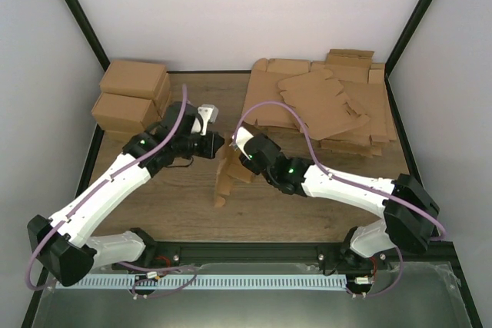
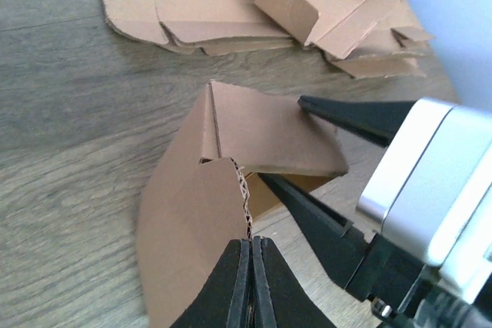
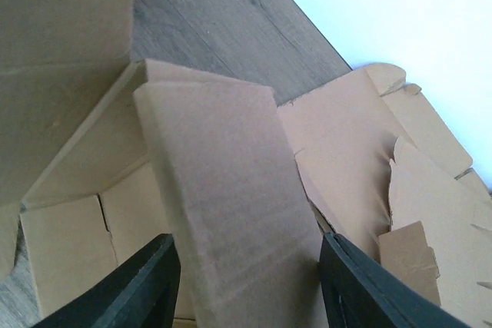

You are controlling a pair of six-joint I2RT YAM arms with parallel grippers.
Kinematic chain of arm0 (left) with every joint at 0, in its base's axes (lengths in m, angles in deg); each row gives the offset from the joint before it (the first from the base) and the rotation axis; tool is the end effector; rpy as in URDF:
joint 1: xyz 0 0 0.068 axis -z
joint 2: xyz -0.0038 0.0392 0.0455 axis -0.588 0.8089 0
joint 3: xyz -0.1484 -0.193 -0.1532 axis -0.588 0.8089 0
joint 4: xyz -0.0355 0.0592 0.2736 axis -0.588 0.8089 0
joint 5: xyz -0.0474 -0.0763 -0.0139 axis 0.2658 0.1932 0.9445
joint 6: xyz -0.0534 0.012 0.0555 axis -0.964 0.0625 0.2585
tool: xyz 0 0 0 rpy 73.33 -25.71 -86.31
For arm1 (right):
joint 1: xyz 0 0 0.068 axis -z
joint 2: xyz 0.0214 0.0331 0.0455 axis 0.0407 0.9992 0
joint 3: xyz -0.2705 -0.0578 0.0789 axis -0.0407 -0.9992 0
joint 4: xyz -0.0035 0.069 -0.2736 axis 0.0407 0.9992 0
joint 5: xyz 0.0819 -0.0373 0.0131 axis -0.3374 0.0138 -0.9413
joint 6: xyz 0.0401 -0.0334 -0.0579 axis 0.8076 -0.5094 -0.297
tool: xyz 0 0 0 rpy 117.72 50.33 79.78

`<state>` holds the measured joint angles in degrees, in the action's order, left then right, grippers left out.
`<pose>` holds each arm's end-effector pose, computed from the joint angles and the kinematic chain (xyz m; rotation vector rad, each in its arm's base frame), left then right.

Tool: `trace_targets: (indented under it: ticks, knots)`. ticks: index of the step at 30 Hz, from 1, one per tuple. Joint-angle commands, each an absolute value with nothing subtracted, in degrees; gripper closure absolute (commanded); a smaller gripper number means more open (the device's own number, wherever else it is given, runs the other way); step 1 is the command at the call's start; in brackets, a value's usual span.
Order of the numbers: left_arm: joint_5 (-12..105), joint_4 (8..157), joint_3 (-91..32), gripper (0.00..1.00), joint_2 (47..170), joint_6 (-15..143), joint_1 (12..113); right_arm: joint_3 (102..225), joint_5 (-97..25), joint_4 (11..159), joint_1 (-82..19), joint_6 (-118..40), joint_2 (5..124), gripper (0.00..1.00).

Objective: Fold the paper box

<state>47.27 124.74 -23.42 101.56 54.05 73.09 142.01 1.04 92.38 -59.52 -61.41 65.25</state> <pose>0.2245 -0.1829 0.3296 0.4115 2.3625 -0.6876 0.2183 0.2781 0.2446 -1.0050 1.8455 -0.1283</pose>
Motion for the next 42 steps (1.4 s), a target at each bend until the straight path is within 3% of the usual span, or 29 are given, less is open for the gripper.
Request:
trace_targets:
  ticks: [1,7,12,18,23,35,40,42]
  knots:
    - [57.0,116.9,-23.5,0.96,100.8,54.2,69.9,141.0,-0.9,92.4,-60.2,-60.8,66.6,0.49]
    - [62.3,116.8,-27.2,0.96,102.0,53.8,66.4,141.5,-3.4,92.0,-59.9,-59.3,67.4,0.63]
    - [64.7,117.0,-28.9,0.92,102.7,53.0,64.8,143.9,-9.8,96.7,-56.8,-55.2,69.4,0.84]
    - [64.9,117.9,-30.1,0.30,102.7,52.5,63.5,145.7,-17.8,102.7,-52.3,-49.4,70.9,0.97]
    - [60.7,121.0,-31.1,0.10,100.9,54.3,63.4,145.1,-26.7,106.5,-49.3,-44.5,72.1,0.98]
    - [57.0,122.4,-18.3,0.03,95.8,55.3,63.4,138.5,-29.7,105.4,-44.9,-28.0,74.3,0.97]
    - [57.6,120.4,-13.4,0.02,93.4,55.5,63.5,137.2,-30.7,103.2,-44.9,-27.4,75.0,0.93]
    - [58.1,119.9,-12.2,0.02,93.0,55.6,63.4,136.9,-30.6,102.7,-44.9,-27.9,75.1,0.86]
